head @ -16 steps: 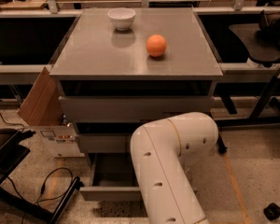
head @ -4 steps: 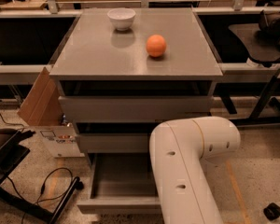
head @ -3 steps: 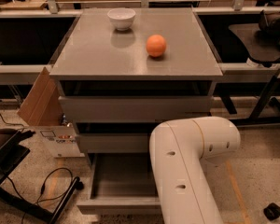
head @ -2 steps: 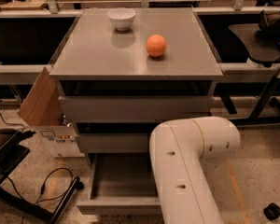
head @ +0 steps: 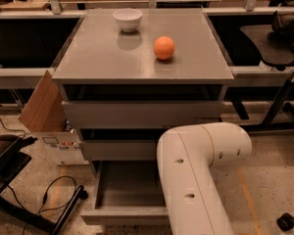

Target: Open bottom drawer

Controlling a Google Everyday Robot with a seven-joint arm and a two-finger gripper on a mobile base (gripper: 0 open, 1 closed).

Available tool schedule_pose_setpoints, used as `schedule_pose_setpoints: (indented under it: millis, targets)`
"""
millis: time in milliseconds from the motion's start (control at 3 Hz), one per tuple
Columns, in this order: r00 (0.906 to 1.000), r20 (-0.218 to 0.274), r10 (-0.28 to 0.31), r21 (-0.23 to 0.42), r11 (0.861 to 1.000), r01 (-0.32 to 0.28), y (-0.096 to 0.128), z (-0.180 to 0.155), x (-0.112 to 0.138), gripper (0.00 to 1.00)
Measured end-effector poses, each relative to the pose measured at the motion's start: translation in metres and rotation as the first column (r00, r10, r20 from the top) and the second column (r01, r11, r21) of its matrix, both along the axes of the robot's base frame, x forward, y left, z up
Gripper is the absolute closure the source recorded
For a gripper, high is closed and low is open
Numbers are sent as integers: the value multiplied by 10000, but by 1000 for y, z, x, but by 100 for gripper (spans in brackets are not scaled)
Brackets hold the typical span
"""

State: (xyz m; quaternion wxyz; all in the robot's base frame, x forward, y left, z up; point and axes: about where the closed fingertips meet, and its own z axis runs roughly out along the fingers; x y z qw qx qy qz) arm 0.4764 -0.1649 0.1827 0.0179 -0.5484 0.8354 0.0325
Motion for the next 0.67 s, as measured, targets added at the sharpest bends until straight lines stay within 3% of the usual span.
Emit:
schedule_pose_setpoints:
  millis: [333, 667]
  targets:
    - [9995, 270, 170, -255, 9995, -163, -1, 21, 7, 18]
    - [9947, 986, 308, -800, 9965, -230, -7, 71, 23, 41]
